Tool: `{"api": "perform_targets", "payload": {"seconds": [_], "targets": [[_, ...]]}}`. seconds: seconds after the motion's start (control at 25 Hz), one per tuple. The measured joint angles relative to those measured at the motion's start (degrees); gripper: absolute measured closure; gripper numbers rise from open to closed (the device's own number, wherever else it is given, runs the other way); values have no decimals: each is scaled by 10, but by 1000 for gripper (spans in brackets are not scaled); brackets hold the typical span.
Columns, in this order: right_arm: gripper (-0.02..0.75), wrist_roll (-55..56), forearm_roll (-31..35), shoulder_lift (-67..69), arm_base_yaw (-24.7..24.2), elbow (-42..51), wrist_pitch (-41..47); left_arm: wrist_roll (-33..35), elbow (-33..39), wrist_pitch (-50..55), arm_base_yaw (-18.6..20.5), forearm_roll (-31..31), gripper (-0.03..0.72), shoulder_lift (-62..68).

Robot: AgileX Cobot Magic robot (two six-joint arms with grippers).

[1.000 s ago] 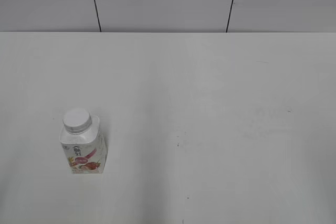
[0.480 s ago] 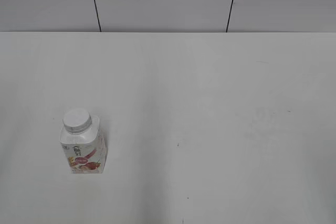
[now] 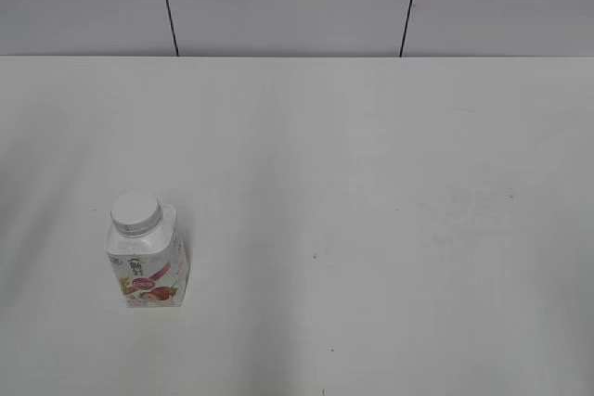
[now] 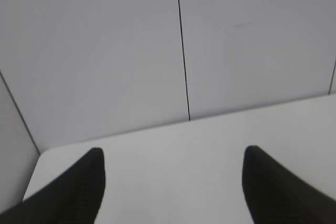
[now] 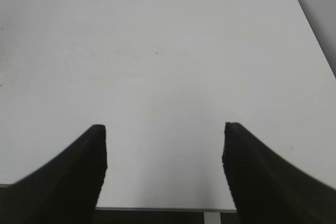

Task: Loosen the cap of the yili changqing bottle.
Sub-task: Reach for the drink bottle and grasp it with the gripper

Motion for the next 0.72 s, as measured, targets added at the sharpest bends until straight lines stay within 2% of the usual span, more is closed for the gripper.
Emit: {"api": "perform_targets", "payload": {"seconds": [0.16,0.32,0.52,0.72], "targets": [[192,0,0,0,0,0,0,-8,80,-177,0,5,189,52],[192,0,0,0,0,0,0,-49,147,-257,0,26,189,111],[192,0,0,0,0,0,0,-223,174,-314,0,222,189,164],[192,0,0,0,0,0,0,-347,174,-382,0,361,189,228]]}}
